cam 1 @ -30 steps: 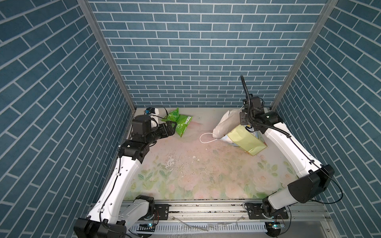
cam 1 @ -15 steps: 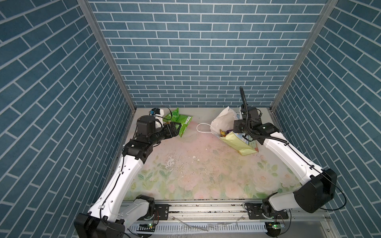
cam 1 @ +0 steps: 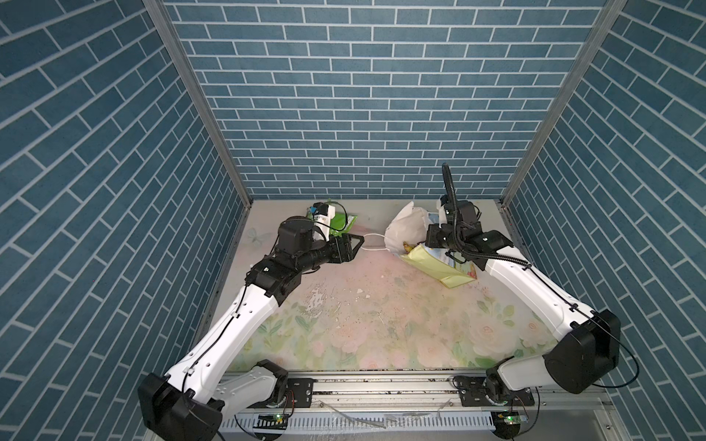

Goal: Take the snacks out of the paper bag
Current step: Pick up the snack from the paper bag.

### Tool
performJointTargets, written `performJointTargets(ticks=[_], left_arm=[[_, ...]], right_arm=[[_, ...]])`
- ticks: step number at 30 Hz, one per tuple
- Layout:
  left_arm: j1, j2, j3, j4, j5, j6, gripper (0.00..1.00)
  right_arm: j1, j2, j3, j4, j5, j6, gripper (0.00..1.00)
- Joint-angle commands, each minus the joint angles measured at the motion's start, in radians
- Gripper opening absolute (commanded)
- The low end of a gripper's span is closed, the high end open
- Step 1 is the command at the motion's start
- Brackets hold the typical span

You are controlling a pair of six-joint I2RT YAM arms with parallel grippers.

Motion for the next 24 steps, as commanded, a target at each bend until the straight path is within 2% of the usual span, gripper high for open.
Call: performJointTargets(ticks=[1, 8, 12, 24], left_arm=[[-0.046, 0.022, -0.003, 0.047, 0.015, 0.013, 0.75], [-0.107, 0.033, -0.053, 0.105, 0.008, 0.025, 0.75], [-0.129, 0.027, -0.092, 0.143, 0.014, 0.012, 0.73], [-0.279, 0.033, -0.205, 0.31, -0.021, 0.012, 0.66]], right_arm=[[0.022, 0.011, -0.009, -0.007, -0.055, -0.025, 0.0], [0.039, -0.036, -0.046, -0.02, -0.049, -0.051, 0.0], [0.04, -0.046, -0.066, -0.019, -0.036, -0.026, 0.0], [0.04, -0.074, -0.15, 0.063, -0.049, 0.056, 0.0]])
